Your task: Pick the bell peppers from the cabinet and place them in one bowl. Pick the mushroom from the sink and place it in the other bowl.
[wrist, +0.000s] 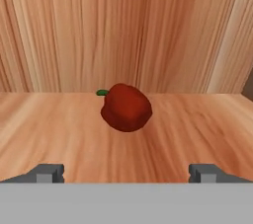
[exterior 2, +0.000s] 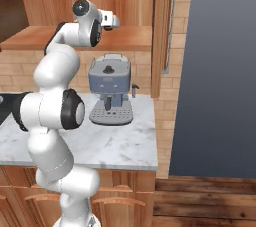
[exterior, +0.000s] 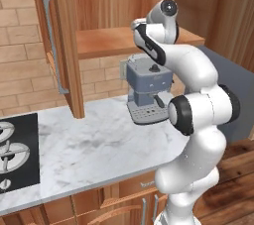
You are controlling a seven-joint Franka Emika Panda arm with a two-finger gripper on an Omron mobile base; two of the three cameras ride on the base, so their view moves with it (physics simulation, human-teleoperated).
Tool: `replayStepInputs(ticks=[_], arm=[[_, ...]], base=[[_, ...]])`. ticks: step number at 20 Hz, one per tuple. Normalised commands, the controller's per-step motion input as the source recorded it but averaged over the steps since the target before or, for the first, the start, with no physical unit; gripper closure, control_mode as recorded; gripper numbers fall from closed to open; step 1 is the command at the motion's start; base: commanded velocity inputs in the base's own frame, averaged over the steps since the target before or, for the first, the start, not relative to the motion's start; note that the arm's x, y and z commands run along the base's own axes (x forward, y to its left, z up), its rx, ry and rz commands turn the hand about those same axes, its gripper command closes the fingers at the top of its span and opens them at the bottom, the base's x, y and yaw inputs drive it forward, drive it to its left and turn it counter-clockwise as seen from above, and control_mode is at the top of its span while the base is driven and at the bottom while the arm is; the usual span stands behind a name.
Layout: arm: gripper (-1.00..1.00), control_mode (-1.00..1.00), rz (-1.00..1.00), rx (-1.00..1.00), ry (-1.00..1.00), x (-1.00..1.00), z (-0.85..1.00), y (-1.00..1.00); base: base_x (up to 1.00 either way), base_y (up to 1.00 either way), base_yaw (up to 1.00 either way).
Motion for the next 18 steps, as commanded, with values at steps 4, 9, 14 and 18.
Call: replayStepInputs(ticks=[4, 9, 14, 18], arm=[[-1.00, -1.00, 0.00, 0.00, 0.00, 0.54, -0.02, 0.00], [-1.00, -1.00, 0.00, 0.00, 0.00, 0.49, -0.08, 0.00], [-1.00, -1.00, 0.00, 0.00, 0.00, 0.46, -0.18, 0.02], [-1.00, -1.00, 0.00, 0.00, 0.00, 0.47, -0.17, 0.05]], base=[[0.00, 0.00, 0.00], [0.00, 0.00, 0.00], [0.00, 0.00, 0.00], [0.00, 0.00, 0.00]])
